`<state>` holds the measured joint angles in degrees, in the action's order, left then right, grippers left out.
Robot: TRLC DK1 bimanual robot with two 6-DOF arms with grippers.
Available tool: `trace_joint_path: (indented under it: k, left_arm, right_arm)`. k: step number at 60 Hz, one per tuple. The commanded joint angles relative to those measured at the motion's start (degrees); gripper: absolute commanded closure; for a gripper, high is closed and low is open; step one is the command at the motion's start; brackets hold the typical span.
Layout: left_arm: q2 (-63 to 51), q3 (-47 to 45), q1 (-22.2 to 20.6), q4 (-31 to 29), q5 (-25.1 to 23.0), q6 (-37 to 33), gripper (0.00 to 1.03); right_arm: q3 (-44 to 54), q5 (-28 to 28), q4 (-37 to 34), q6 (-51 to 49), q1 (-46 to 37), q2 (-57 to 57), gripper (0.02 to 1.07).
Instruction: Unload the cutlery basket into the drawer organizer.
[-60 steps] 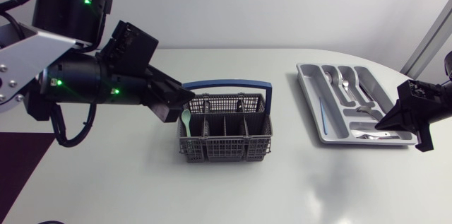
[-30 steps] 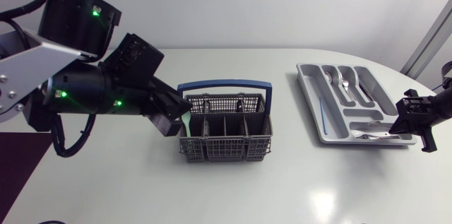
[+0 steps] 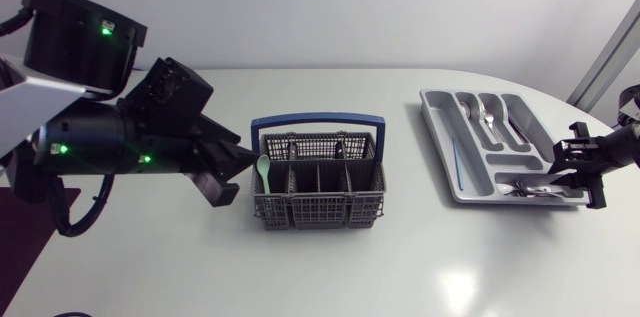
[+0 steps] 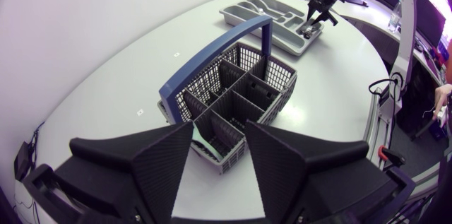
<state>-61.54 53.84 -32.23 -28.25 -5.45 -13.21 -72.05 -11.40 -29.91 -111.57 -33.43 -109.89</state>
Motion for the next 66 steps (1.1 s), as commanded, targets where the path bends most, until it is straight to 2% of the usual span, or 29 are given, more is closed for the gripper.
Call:
trace_joint_path:
  k: [1,11,25,35,42,56,61,66]
  left_arm:
    - [1.42,-2.34,1.11,-0.4,0.36,-1.73,0.49]
    - [3.0,-2.78,1.64,-0.31,0.36,-2.08,0.49]
    - [3.09,-4.98,1.38,1.0,0.36,-1.99,0.5]
    - [3.53,-7.88,1.2,4.7,0.36,-3.22,0.5]
    - [3.79,-12.98,1.55,10.76,0.09,-4.54,0.5]
    - [3.53,-20.01,1.64,21.13,0.0,-7.62,0.5]
    - [3.44,-21.5,2.52,23.42,0.0,-9.29,0.5]
    - [2.74,-22.64,2.61,25.88,0.0,-9.9,0.5]
  right_arm:
    - [2.09,-1.17,-0.15,1.0,0.38,4.24,0.54]
    - [6.31,-3.89,-3.14,6.89,1.26,11.71,0.4]
    - [9.21,-6.09,-12.28,22.71,7.33,20.24,0.21]
    - [12.2,-11.89,-18.78,34.22,14.27,28.15,0.21]
    - [17.21,-12.95,-17.64,42.05,22.71,36.15,0.21]
    - [20.64,-12.51,-13.42,59.98,41.87,44.41,0.21]
    - [21.78,-10.57,-9.64,65.07,49.07,46.08,0.21]
    - [22.74,-8.64,-6.39,67.54,52.94,46.17,0.21]
